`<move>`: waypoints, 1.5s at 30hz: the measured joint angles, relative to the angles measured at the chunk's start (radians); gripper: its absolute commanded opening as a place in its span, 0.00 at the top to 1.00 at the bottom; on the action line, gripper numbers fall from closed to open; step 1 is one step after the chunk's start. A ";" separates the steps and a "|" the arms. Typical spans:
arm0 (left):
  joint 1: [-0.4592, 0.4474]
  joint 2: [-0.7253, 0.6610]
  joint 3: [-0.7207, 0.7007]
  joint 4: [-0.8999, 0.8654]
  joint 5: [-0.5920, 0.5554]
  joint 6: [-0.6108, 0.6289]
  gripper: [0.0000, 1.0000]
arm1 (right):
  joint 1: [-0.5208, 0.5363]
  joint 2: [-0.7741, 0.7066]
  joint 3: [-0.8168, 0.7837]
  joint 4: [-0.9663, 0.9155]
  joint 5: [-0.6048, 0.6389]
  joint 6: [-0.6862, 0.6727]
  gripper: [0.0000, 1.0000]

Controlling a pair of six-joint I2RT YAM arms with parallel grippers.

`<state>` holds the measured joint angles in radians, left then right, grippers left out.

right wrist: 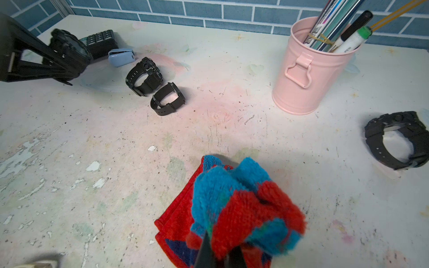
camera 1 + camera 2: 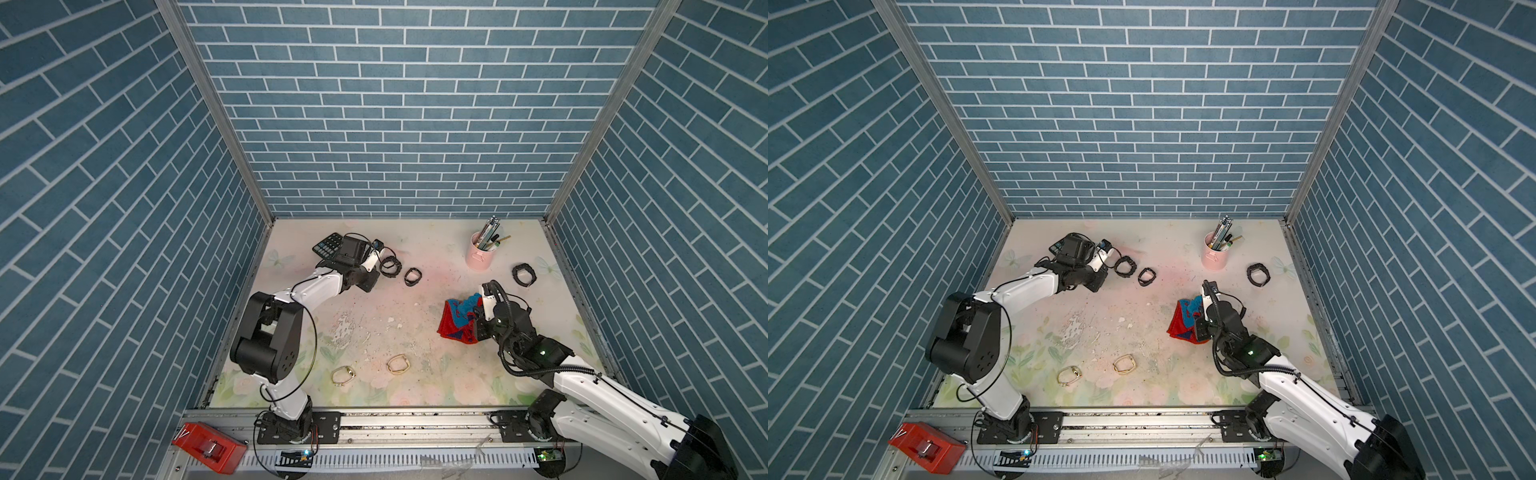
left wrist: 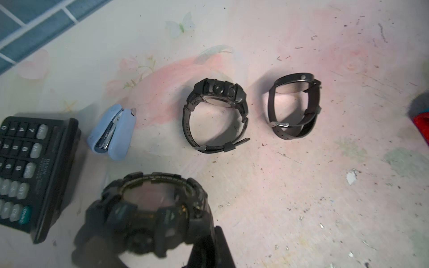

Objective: Wipe the watch dial
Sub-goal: Place the watch at the center of the board.

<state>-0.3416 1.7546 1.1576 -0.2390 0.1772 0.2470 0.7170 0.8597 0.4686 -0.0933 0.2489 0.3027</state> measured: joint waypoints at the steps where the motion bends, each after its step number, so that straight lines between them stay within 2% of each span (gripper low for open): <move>1: 0.004 0.023 0.018 -0.012 -0.001 -0.004 0.95 | 0.000 0.002 0.002 -0.001 -0.003 0.002 1.00; 12: 0.037 0.241 0.266 -0.246 0.013 -0.042 0.87 | -0.002 0.032 0.032 -0.013 -0.047 0.015 1.00; 21: 0.045 0.362 0.380 -0.397 0.010 -0.062 0.83 | -0.002 0.064 0.052 -0.012 -0.069 0.034 1.00; 24: 0.045 0.380 0.415 -0.430 0.002 -0.066 0.68 | -0.002 0.063 0.058 -0.013 -0.069 0.040 1.00; 26: 0.045 0.381 0.420 -0.438 0.002 -0.072 0.64 | -0.002 0.057 0.059 -0.013 -0.068 0.042 1.00; 30: 0.046 0.369 0.418 -0.443 0.024 -0.080 0.56 | -0.002 0.033 0.058 -0.019 -0.053 0.042 1.00; 34: 0.047 0.316 0.412 -0.449 0.045 -0.091 0.54 | -0.002 -0.003 0.052 -0.027 -0.031 0.042 1.00; 39: 0.047 0.154 0.395 -0.438 0.053 -0.109 0.49 | -0.003 -0.019 0.034 -0.031 0.001 0.041 1.00; 45: 0.047 -0.033 0.337 -0.370 0.079 -0.142 0.48 | -0.006 -0.009 0.037 -0.032 0.023 0.038 1.00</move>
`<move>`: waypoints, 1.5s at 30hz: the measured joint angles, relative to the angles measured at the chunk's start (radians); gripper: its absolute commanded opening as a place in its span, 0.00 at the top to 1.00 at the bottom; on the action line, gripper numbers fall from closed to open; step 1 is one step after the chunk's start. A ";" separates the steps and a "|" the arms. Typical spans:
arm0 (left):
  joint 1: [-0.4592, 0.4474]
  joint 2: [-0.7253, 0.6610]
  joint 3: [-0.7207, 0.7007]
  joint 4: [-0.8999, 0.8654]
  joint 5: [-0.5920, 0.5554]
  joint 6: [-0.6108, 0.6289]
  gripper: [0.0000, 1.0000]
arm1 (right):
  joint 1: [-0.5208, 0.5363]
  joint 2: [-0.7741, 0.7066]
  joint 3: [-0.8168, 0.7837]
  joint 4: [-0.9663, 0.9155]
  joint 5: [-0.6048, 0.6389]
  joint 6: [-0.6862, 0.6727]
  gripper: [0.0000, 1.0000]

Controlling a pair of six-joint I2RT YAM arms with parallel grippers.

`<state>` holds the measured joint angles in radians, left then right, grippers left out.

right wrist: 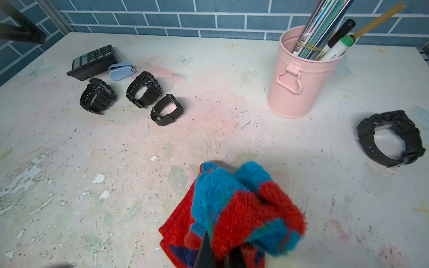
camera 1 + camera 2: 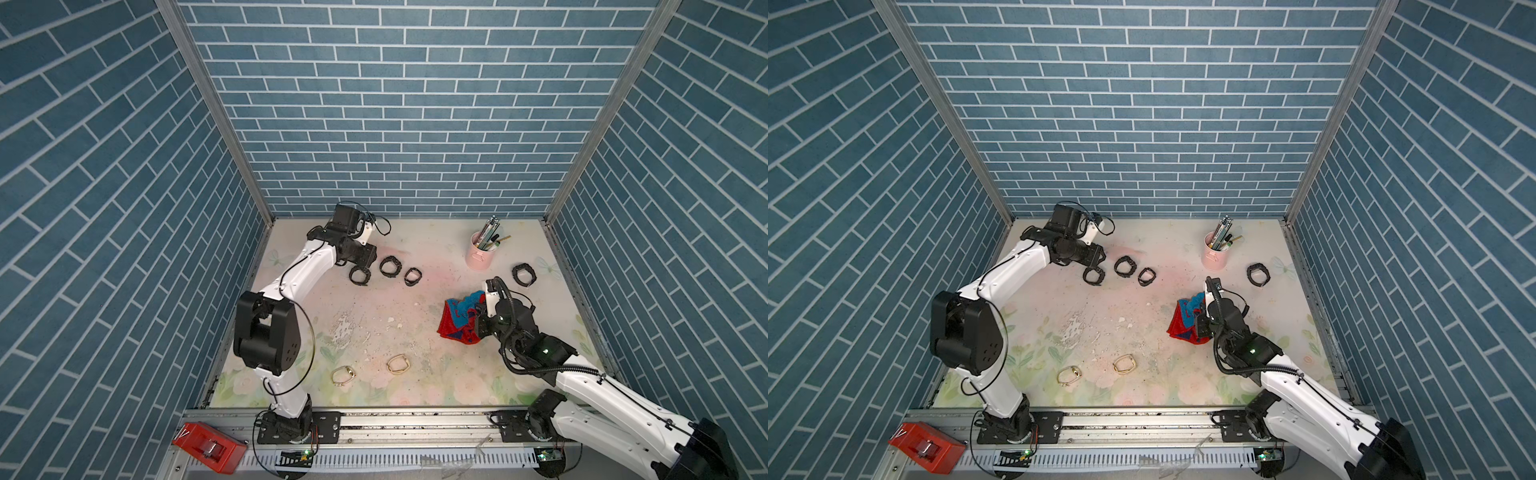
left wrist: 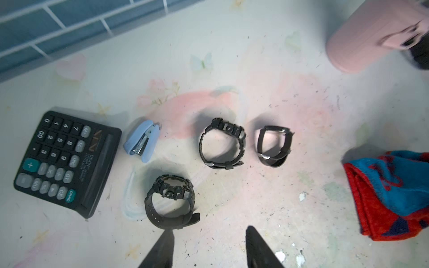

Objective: Wipe the watch dial
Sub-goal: Place the watch at the center of the board, then pick up the watch at the center of the board.

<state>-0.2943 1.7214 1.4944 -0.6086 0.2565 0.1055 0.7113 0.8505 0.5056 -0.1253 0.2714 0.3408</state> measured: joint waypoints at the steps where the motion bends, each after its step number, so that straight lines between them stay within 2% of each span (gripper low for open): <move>1: 0.000 -0.027 -0.023 0.014 0.007 -0.006 0.48 | 0.000 0.001 0.004 -0.002 0.002 0.000 1.00; 7: -0.001 -0.241 -0.226 0.136 0.054 -0.056 0.48 | -0.006 0.000 0.054 0.004 0.020 -0.017 1.00; 14: -0.011 -0.520 -0.461 0.345 0.076 -0.194 0.48 | -0.031 0.018 0.085 0.044 0.045 -0.055 1.00; 16: -0.019 -0.586 -0.515 0.382 0.082 -0.225 0.35 | -0.041 0.029 0.085 0.052 0.046 -0.055 1.00; 17: -0.024 -0.618 -0.539 0.392 0.082 -0.246 0.19 | -0.046 0.035 0.085 0.058 0.045 -0.055 1.00; 18: -0.027 -0.650 -0.559 0.396 0.078 -0.276 0.09 | -0.048 0.040 0.085 0.066 0.042 -0.058 1.00; 20: -0.028 -0.702 -0.578 0.385 0.084 -0.336 0.01 | -0.051 0.051 0.084 0.084 0.037 -0.061 1.00; 27: -0.024 -0.759 -0.599 0.378 0.179 -0.429 0.01 | -0.056 0.060 0.064 0.136 0.024 -0.059 1.00; 35: -0.037 -0.753 -0.660 0.319 0.149 -0.452 0.00 | -0.056 0.053 0.017 0.155 0.026 -0.058 1.00; 38: -0.123 -0.757 -0.687 0.301 0.100 -0.435 0.00 | -0.056 0.056 0.016 0.161 0.029 -0.059 1.00; 42: -0.315 -0.759 -0.697 0.293 -0.004 -0.388 0.00 | -0.058 0.071 0.016 0.169 0.039 -0.062 1.00; 45: -0.446 -0.780 -0.760 0.328 -0.074 -0.372 0.00 | -0.064 0.071 0.018 0.171 0.050 -0.063 1.00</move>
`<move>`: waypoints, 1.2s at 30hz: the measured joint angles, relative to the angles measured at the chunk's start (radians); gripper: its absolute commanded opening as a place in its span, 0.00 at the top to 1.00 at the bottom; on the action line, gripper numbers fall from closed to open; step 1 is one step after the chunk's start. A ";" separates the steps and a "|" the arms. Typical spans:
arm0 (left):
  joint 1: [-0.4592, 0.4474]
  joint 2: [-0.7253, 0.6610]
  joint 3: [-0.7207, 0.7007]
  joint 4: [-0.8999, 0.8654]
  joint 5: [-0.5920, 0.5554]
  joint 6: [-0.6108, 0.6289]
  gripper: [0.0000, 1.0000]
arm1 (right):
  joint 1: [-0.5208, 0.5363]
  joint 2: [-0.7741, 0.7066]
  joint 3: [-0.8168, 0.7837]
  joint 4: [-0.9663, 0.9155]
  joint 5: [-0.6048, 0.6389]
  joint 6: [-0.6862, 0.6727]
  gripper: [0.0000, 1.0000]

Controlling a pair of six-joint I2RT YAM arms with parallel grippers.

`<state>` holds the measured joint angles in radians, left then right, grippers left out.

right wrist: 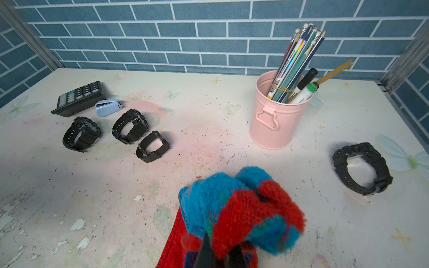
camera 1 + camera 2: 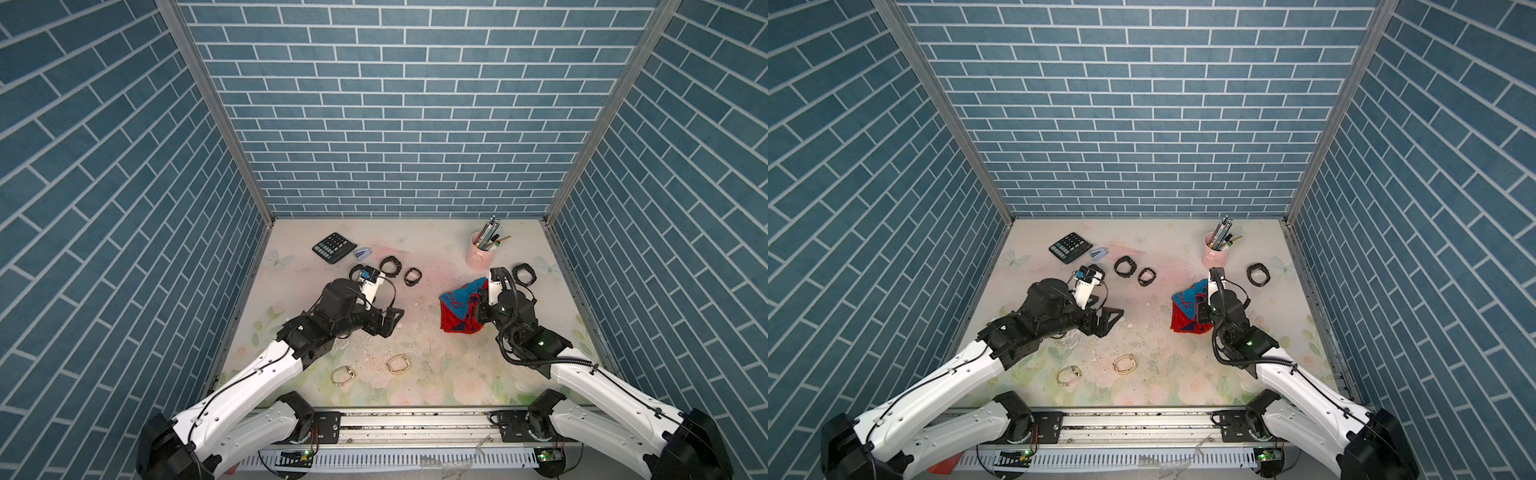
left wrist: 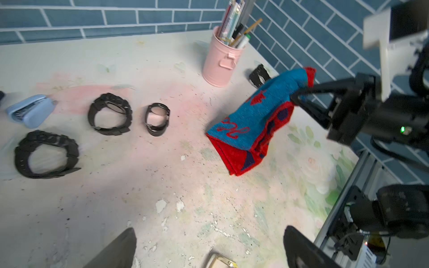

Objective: Wipe the watch dial
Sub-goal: Pick up the watch at the center of the board.

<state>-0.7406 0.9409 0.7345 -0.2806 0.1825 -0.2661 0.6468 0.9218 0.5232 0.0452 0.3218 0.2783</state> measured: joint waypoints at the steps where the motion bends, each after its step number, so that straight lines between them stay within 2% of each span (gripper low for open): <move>1: -0.044 -0.014 -0.033 0.010 -0.019 0.002 0.00 | -0.004 0.000 0.003 -0.004 0.002 -0.003 1.00; 5: -0.195 -0.056 -0.125 0.000 -0.095 0.010 0.03 | -0.015 -0.005 0.037 -0.028 0.003 -0.024 1.00; 9: -0.311 -0.065 -0.152 -0.008 -0.176 0.010 0.05 | -0.021 -0.024 0.116 -0.050 0.005 -0.050 1.00; 17: -0.504 0.054 -0.152 -0.041 -0.321 -0.030 0.10 | -0.030 -0.052 0.264 -0.061 0.007 -0.105 1.00; 25: -0.563 0.215 -0.133 -0.084 -0.384 -0.042 0.16 | -0.031 -0.053 0.221 -0.075 0.007 -0.110 1.00; 29: -0.563 0.296 -0.127 -0.092 -0.406 -0.029 0.34 | -0.032 -0.054 0.209 -0.083 0.007 -0.109 1.00; 36: -0.561 0.413 -0.090 -0.074 -0.406 -0.013 0.35 | -0.033 -0.058 0.208 -0.083 0.006 -0.107 1.00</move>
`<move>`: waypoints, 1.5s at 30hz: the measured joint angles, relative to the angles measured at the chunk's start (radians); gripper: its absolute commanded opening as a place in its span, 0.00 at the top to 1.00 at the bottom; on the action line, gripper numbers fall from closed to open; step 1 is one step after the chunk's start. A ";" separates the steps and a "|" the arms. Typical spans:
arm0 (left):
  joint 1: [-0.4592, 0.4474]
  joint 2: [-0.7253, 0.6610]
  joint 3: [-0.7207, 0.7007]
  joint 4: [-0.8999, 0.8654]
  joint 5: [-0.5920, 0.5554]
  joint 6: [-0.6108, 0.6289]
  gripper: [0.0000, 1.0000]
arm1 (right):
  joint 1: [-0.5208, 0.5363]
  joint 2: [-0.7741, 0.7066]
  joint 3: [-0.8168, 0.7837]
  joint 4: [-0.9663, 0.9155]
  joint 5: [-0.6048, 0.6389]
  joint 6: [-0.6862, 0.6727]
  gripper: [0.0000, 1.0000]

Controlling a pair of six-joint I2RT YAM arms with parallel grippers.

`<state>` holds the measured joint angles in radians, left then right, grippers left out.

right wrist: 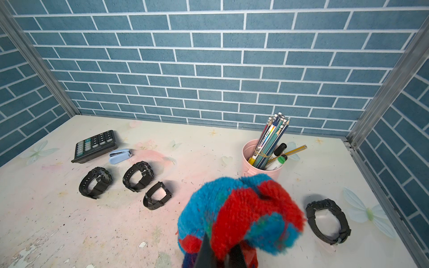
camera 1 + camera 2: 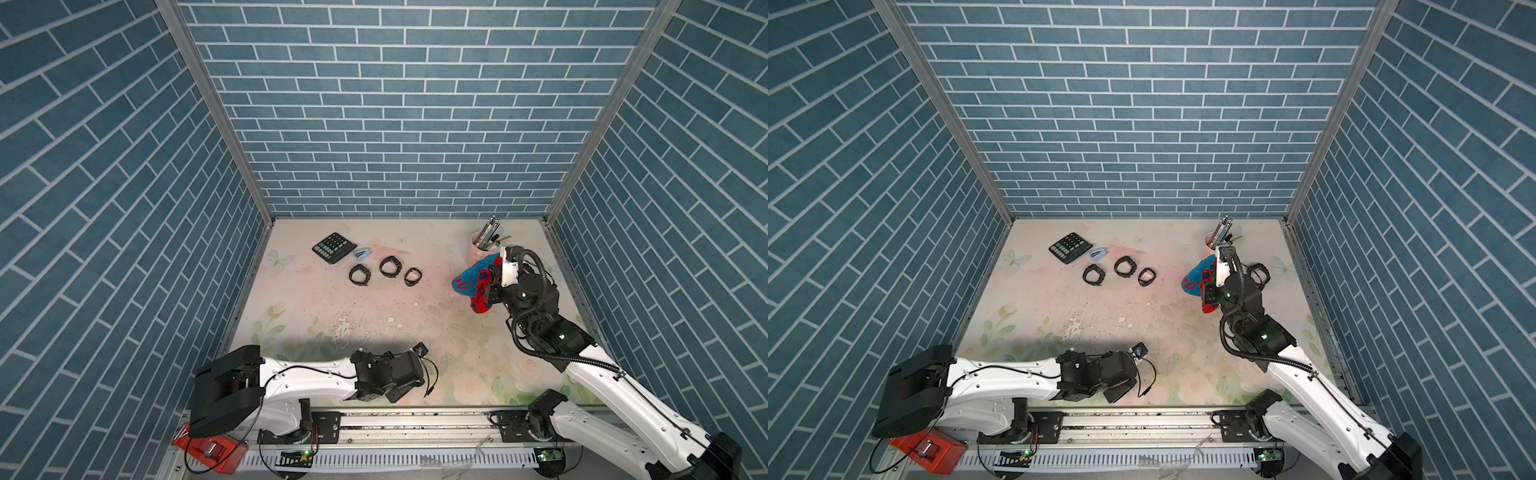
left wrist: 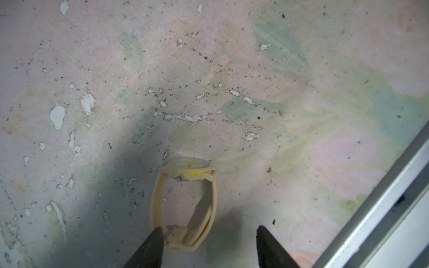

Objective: Wipe the watch dial
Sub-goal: Pick up the watch at the center of the board.

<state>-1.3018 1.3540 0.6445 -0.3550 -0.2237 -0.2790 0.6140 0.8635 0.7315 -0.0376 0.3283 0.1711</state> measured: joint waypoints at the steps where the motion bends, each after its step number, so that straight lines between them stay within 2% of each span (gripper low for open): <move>1: 0.002 0.012 0.006 0.002 0.000 0.000 0.36 | 0.000 0.000 0.000 0.000 0.000 0.000 1.00; 5: 0.013 0.065 0.031 0.026 0.005 0.003 0.42 | 0.000 0.000 0.000 0.000 -0.004 0.000 1.00; 9: 0.041 0.132 0.040 0.040 0.033 -0.008 0.52 | 0.000 -0.010 -0.006 -0.002 -0.009 0.005 1.00; 21: 0.096 0.160 0.064 0.068 0.107 -0.016 0.73 | 0.000 -0.026 -0.007 -0.008 -0.018 0.007 1.00; 27: 0.151 0.158 0.051 0.102 0.154 -0.014 0.91 | -0.001 -0.026 -0.007 -0.008 -0.027 0.007 1.00; 38: 0.169 0.123 0.018 0.163 0.229 0.005 0.97 | -0.002 -0.046 -0.029 -0.019 -0.027 0.008 1.00; 45: 0.169 -0.061 -0.006 0.219 0.260 0.107 1.00 | -0.002 -0.044 -0.041 -0.031 -0.027 0.007 1.00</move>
<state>-1.1324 1.2934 0.6388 -0.1356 0.0360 -0.1722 0.6121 0.8192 0.6903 -0.0689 0.3016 0.1783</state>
